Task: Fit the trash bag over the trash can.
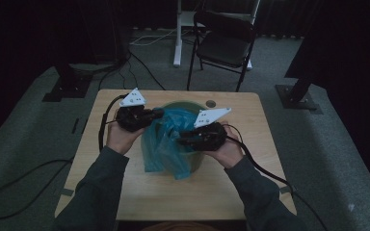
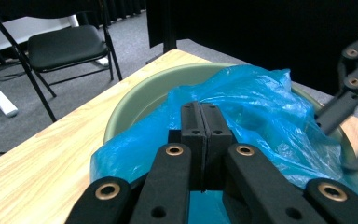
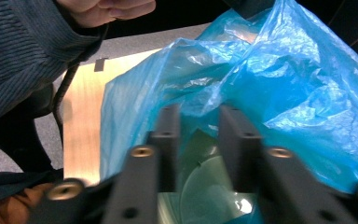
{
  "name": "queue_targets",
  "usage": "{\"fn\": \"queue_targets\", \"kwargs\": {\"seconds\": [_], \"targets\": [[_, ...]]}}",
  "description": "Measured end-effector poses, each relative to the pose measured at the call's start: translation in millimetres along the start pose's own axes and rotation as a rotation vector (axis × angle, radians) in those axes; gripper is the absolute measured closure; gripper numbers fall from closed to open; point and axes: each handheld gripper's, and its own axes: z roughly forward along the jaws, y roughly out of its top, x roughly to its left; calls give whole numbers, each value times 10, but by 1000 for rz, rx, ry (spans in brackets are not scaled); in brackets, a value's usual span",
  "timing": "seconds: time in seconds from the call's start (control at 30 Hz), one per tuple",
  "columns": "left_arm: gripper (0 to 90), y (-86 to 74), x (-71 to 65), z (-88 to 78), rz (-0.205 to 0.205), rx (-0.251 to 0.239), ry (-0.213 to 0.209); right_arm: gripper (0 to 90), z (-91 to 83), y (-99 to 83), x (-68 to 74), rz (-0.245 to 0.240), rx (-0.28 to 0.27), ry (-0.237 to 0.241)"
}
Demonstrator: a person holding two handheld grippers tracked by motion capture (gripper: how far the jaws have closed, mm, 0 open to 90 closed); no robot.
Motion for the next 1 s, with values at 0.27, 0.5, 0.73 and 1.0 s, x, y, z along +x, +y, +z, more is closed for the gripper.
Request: {"fn": "queue_targets", "kwargs": {"seconds": [0.27,0.5,0.73,1.0], "targets": [[894,-39,37,4,1,21,4,900,-80,-6,-120,10,33,-104],[825,-23,-34,126,48,54,-14,900,-213,-48,-338,6,87,-267],[610,-26,-60,47,64,3,-56,900,-260,-34,-435,30,81,-296],[496,-177,-81,-130,75,-14,-55,900,-281,-32,-478,37,78,-315]]}}
